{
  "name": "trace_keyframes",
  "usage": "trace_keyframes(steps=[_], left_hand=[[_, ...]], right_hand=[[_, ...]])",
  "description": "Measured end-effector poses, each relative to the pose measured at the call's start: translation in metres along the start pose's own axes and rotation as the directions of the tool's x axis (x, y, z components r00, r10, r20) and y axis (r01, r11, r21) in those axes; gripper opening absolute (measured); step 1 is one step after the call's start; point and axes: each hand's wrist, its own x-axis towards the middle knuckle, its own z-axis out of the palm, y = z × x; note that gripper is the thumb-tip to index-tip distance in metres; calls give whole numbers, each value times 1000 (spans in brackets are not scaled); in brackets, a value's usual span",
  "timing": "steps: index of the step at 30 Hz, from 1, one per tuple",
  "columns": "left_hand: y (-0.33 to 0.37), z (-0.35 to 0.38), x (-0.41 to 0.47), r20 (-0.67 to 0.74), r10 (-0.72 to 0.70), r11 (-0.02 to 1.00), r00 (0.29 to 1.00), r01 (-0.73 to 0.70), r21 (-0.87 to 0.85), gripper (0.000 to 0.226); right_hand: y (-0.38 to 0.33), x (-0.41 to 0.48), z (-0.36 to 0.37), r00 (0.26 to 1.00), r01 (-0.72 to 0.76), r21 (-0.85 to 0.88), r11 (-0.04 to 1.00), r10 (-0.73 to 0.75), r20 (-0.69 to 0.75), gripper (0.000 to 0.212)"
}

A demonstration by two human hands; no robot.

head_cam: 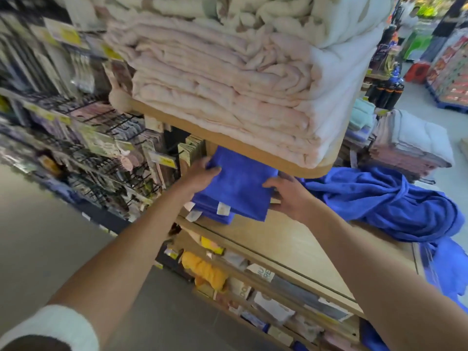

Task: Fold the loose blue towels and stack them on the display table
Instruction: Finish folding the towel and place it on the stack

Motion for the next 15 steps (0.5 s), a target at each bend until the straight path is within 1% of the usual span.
trace_keyframes(steps=[2, 4, 6, 8, 10, 15], left_hand=[[-4, -26, 16, -73, 18, 986, 997, -6, 167, 32], [-11, -44, 28, -148, 46, 948, 988, 3, 319, 37], [-21, -53, 34, -194, 45, 911, 980, 39, 411, 45], [-32, -54, 37, -205, 49, 884, 978, 53, 464, 52], [-45, -49, 37, -183, 54, 861, 982, 47, 507, 54], [-58, -35, 31, -123, 35, 822, 992, 42, 568, 55]], right_hand=[[-2, 20, 24, 1000, -6, -9, 1000, 6, 3, 32], [0, 38, 45, 1000, -17, -19, 1000, 17, -4, 26], [7, 54, 60, 999, -30, -47, 998, 29, -24, 21], [17, 67, 67, 997, -47, -69, 996, 43, -64, 21], [28, 74, 69, 994, -70, -77, 995, 63, -89, 25], [47, 85, 64, 988, -80, -50, 996, 73, -138, 48]])
